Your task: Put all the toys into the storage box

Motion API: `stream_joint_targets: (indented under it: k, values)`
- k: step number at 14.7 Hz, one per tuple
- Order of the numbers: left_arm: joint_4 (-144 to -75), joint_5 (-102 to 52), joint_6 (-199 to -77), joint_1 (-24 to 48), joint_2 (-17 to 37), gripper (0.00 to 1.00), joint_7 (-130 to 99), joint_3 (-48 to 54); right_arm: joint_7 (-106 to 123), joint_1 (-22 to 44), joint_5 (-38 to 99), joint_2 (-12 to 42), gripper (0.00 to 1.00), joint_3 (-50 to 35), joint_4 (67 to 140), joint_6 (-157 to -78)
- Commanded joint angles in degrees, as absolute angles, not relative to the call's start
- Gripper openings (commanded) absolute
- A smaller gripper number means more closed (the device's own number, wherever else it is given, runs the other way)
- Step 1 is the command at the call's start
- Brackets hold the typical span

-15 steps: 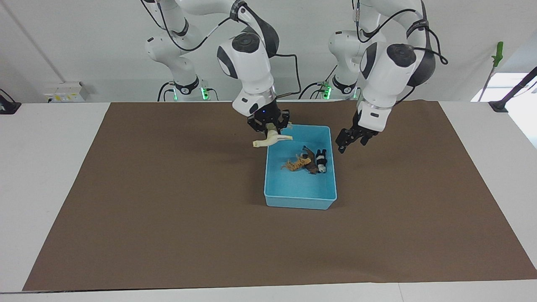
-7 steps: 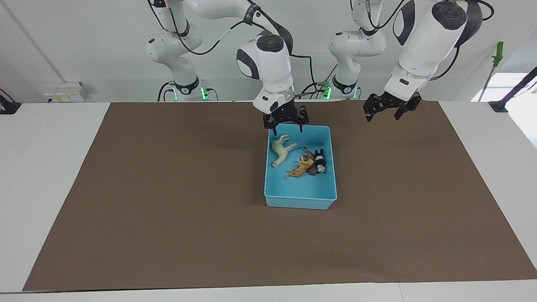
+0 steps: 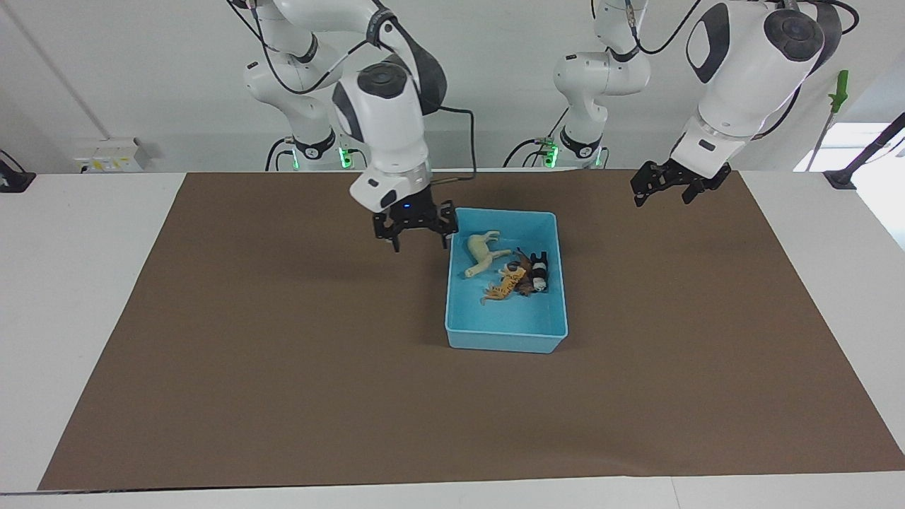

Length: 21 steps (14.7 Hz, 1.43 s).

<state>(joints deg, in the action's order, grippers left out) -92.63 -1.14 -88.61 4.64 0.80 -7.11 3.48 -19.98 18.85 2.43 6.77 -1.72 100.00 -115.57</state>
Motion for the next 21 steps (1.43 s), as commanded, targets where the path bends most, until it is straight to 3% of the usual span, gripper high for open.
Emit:
stream_joint_targets:
  k: [1, 9, 14, 21]
  values:
    - [-88.7, -0.4, -85.4, 3.4, 2.6, 1.0, -6.2, 4.5, -12.5, 13.7, 2.7, 1.7, 1.0, -2.7, 100.3, -111.0]
    - [-89.1, -0.9, -83.5, 5.4, 1.1, 1.0, -5.5, 4.5, -3.9, 1.5, 1.8, -5.8, 1.0, -2.1, 99.2, -92.0]
    - [-89.1, -1.0, -83.9, 4.6, 1.1, 1.0, -5.4, 4.7, -2.7, -1.1, 1.5, -0.4, 1.0, -1.8, 88.9, -85.7]
    - [-88.6, -0.6, -84.8, 3.4, 1.4, 1.0, -5.0, 6.2, -2.7, -4.3, 0.2, -2.0, 1.0, -1.9, 93.2, -88.6]
